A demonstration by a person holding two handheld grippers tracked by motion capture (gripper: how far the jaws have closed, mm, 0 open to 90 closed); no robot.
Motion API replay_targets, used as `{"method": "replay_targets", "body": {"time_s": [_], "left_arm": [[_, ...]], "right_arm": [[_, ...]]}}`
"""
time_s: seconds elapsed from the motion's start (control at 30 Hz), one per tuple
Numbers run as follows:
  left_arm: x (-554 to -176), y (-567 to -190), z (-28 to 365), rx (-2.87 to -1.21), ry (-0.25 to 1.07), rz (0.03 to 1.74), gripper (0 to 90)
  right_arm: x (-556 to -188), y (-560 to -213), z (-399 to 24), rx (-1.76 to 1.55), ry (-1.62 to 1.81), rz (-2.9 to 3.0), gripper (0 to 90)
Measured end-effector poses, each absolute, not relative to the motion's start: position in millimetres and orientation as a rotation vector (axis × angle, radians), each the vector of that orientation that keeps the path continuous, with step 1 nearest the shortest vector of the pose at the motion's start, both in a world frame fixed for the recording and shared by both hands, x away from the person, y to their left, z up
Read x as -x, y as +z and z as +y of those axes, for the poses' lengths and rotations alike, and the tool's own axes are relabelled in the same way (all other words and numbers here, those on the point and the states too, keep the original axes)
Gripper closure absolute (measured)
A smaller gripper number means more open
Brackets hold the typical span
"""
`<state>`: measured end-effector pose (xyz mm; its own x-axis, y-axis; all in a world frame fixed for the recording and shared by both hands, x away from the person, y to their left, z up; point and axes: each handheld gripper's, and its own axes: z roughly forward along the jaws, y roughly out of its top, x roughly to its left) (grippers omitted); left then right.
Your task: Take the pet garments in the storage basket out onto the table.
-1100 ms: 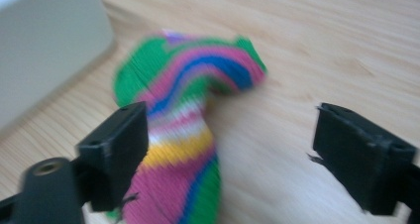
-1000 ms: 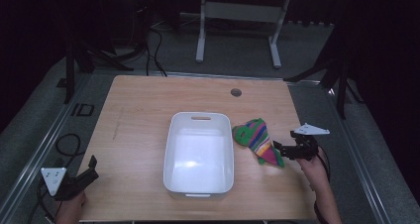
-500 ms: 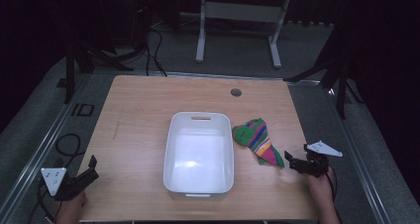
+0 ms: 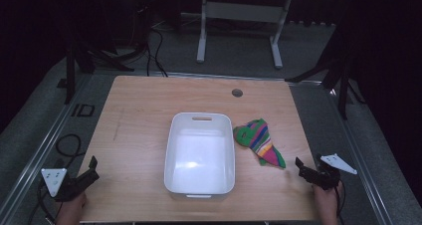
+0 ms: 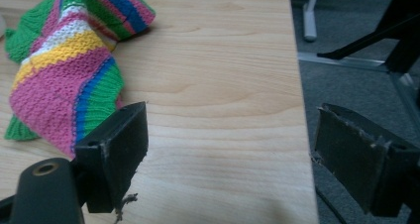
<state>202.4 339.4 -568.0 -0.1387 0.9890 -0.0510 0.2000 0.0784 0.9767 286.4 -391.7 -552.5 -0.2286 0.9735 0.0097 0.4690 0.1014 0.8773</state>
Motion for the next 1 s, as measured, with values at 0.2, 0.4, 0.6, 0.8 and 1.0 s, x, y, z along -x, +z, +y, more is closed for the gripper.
{"method": "replay_targets", "body": {"time_s": [0.2, 0.4, 0.6, 0.8, 1.0], "left_arm": [[-202.4, -568.0, 339.4, -1.242, 1.152, 1.493, 1.0], [-202.3, -568.0, 339.4, -1.242, 1.152, 1.491, 1.0], [-202.3, -568.1, 339.6, -1.241, 1.151, 1.491, 1.0], [-202.1, -568.1, 339.7, -1.242, 1.150, 1.490, 1.0], [-202.2, -568.0, 339.6, -1.242, 1.151, 1.490, 0.9]], "right_arm": [[-281.5, -554.7, -397.9, -1.448, 1.062, 1.703, 13.5], [-276.6, -554.5, -406.6, -1.482, 1.104, 1.614, 13.7], [-275.8, -555.2, -411.4, -1.518, 1.103, 1.565, 13.8], [-277.6, -555.9, -410.3, -1.523, 1.076, 1.566, 13.9], [-278.2, -556.0, -411.2, -1.539, 1.082, 1.567, 13.9]]}}
